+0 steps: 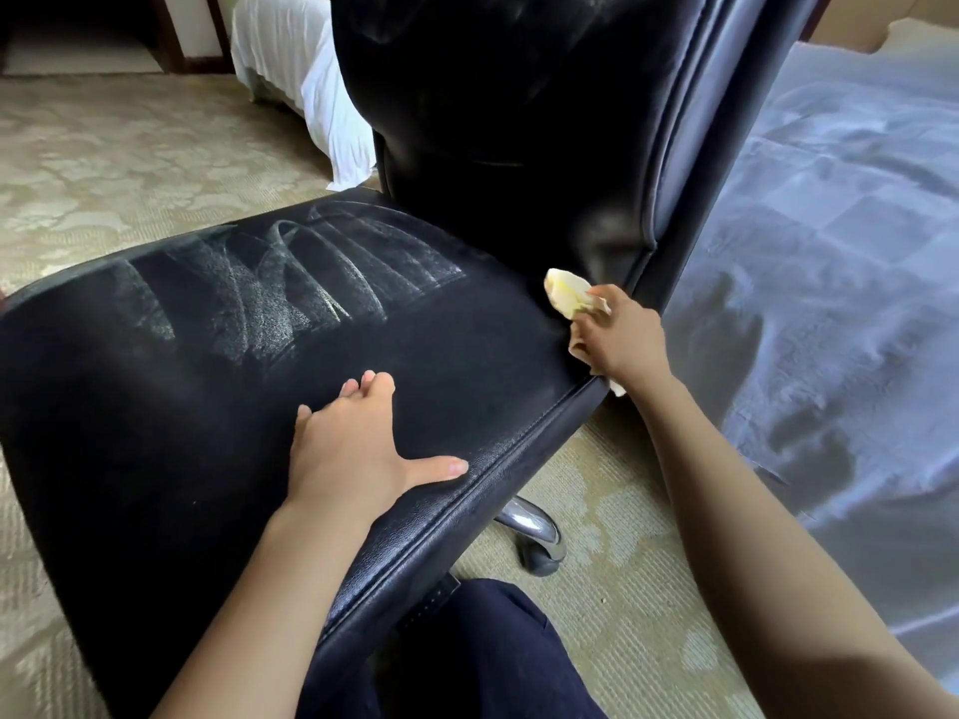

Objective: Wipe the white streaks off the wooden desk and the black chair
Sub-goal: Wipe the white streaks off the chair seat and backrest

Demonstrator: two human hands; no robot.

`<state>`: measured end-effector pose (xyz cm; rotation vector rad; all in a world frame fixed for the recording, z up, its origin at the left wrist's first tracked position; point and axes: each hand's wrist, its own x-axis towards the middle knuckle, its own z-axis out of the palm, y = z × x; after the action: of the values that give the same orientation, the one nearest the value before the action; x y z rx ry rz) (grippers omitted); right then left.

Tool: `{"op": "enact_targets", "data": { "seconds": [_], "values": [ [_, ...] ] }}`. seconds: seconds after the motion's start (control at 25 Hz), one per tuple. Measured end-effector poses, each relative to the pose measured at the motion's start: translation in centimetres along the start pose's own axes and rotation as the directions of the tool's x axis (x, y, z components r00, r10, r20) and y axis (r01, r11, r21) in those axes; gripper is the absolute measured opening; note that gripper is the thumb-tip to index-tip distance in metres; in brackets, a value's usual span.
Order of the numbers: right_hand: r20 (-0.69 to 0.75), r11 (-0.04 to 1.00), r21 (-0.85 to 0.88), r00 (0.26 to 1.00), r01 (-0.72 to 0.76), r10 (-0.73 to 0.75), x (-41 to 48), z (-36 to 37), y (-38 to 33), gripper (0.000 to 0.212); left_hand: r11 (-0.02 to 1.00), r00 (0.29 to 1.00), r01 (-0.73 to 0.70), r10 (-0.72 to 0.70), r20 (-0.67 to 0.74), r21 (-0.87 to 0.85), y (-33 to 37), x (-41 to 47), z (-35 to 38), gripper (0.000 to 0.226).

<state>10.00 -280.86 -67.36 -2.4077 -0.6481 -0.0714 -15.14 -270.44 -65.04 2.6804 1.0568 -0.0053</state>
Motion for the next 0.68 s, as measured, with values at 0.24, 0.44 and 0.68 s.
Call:
{"op": "enact_targets", "data": {
  "seconds": [0.24, 0.44, 0.68],
  "values": [
    [-0.013, 0.996, -0.080, 0.999, 0.048, -0.049, -6.2, -1.2, -1.2, 0.040, 0.999, 1.000, -0.021, 0.021, 0.014, -0.029, -0.3, 0.1, 0.2, 0.098],
    [0.120, 0.952, -0.068, 0.950, 0.299, -0.290, -10.6, -0.5, -5.7, 0.042, 0.999, 0.999, -0.029, 0.030, 0.021, -0.046, -0.5, 0.2, 0.1, 0.100],
    [0.256, 0.861, -0.141, 0.858, 0.489, -0.445, -13.4, 1.7, -10.1, 0.037, 0.995, 0.999, -0.037, 0.038, 0.008, -0.095, -0.8, 0.3, 0.3, 0.108]
  ]
}}
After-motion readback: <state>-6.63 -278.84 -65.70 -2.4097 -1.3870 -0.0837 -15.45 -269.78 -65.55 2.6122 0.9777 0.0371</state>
